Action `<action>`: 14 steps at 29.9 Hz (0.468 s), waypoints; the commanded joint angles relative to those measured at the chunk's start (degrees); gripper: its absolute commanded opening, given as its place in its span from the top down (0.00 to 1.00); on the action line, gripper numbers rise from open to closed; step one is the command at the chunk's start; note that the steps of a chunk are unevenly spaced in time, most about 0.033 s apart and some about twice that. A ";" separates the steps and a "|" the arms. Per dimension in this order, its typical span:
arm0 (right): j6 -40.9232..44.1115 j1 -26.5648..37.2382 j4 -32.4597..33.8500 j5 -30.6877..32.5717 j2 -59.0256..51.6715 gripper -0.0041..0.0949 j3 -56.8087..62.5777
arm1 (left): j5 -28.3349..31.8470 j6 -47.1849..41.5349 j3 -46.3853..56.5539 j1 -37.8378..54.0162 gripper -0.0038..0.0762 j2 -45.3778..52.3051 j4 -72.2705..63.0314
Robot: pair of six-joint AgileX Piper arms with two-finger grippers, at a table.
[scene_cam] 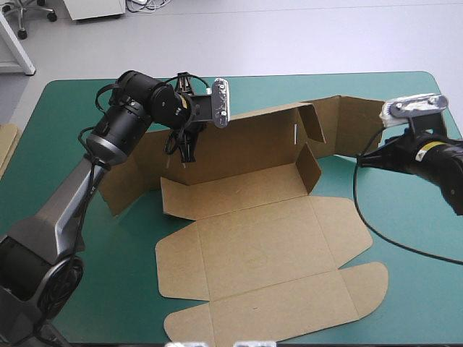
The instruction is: Fold the box
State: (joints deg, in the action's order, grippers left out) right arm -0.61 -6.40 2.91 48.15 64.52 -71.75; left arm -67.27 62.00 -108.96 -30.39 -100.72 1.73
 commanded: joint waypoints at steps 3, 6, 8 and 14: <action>-6.14 7.74 -7.31 -0.36 5.51 0.98 -11.78 | 4.11 -2.43 4.96 -1.33 0.97 5.58 -1.31; -11.99 11.96 -18.66 4.24 12.25 0.98 -19.70 | 7.99 -5.47 8.53 -2.76 0.97 7.52 -0.82; -14.05 14.07 -23.74 7.06 16.90 0.98 -25.04 | 9.40 -7.20 11.02 -3.91 0.97 8.44 -0.72; -14.57 14.53 -23.88 13.80 28.55 0.98 -38.22 | 12.35 -8.03 16.38 -5.75 0.96 9.75 -0.35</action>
State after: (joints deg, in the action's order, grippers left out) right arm -14.08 7.57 -19.12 60.99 90.94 -103.48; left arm -55.33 55.84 -93.49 -34.43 -92.70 5.87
